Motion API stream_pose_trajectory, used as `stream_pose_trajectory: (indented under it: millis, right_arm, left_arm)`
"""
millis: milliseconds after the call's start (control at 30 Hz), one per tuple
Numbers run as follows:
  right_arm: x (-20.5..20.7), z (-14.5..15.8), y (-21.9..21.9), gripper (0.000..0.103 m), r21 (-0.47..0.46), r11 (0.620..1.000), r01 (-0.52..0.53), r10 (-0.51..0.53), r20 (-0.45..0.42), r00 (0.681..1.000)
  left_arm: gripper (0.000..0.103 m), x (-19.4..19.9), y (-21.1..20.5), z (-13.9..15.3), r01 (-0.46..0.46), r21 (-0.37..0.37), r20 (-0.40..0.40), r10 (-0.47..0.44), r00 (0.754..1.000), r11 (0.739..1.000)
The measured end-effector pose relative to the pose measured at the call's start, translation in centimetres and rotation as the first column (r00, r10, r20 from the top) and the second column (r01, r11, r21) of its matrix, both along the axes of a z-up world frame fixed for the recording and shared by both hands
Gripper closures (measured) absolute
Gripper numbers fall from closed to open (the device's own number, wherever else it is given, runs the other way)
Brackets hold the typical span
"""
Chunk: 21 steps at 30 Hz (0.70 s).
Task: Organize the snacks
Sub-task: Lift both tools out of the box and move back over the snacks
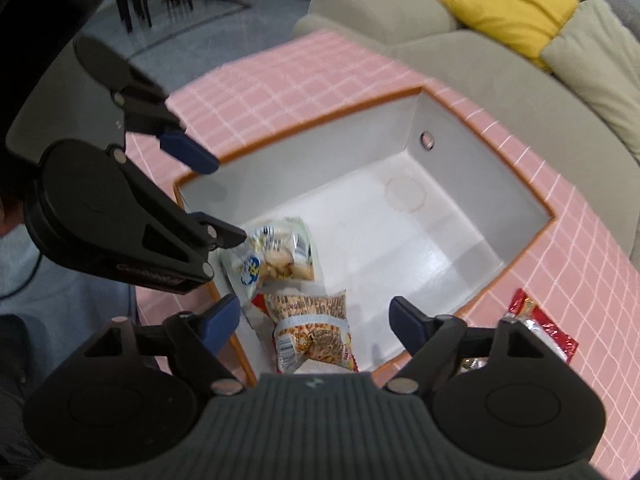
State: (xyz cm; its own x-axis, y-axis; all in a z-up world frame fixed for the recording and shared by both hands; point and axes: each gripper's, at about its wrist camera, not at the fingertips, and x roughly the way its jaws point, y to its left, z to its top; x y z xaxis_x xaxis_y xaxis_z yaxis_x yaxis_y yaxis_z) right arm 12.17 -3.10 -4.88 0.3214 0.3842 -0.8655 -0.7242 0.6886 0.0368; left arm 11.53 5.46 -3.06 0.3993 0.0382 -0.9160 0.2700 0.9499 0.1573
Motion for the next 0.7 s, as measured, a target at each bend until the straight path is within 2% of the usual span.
stream_pose_trajectory:
  millis: [333,533,700]
  right_arm:
    - [-3.7,3.3,-3.1,0.021,0.099,0.989,0.109,-0.121,0.119,0.986]
    - [-6.5,4.0,-5.7,0.021,0.151,0.967,0.206,-0.23,0.17,0.958]
    - [-8.7,3.5,-8.1,0.022,0.211,0.934,0.288,-0.329,0.199,0.923]
  left_arm:
    - [0.034,-3.4,-1.9,3.7,-0.075,-0.096,0.173,0.091,0.981,0.993]
    - [0.034,-5.6,-2.6,4.9,-0.112,-0.187,0.234,0.155,0.96,0.976]
    - [0.033,-7.1,-3.7,5.1,-0.119,-0.263,0.275,0.193,0.942,0.957]
